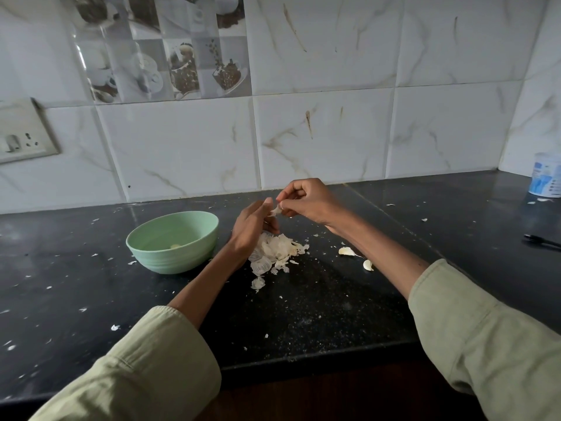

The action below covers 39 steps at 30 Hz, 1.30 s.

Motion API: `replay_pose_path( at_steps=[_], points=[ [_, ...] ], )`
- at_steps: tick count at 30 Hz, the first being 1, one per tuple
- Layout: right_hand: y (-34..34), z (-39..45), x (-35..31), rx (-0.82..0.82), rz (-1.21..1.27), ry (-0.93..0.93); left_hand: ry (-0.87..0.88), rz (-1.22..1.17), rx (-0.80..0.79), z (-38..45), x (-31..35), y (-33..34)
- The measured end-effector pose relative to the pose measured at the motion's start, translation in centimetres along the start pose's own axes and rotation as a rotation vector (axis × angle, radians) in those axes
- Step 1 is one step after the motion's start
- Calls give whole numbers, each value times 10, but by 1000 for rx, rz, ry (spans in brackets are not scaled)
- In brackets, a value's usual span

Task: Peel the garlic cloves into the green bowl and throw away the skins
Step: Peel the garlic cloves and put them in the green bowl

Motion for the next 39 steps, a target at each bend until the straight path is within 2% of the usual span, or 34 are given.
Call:
replay_pose_path(
  at_steps=[4,10,18,26,28,32,37,39],
  points=[
    [8,0,1,-28,-14,-10,86,62,12,0,2,-2],
    [26,0,15,-97,122,106,79,-58,79,-4,7,-13],
    [35,-2,21,-198,423,234,28,-219,-9,-7,5,-9],
    [32,-7,24,-325,574,298,29,-324,-118,-13,12,0],
    [31,-9,24,-350,567,292,13,-316,-128,-12,10,1],
    [28,-6,21,-317,434,219,-23,-251,-43,-7,5,-4],
    [10,2,9,-224,322,113,36,11,-26,-5,9,-4],
    [-2,3,7,-188,313,94,69,46,-35,-6,11,-2]
  ],
)
Point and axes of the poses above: each hand's wrist, its own z-axis towards the middle knuckle, its own y-axis out of the palm, x = y × z, the point moved 8 cm from there along z, towards the middle knuckle, and after that the axes turned 3 degrees about -z, right-handed, at the moved point
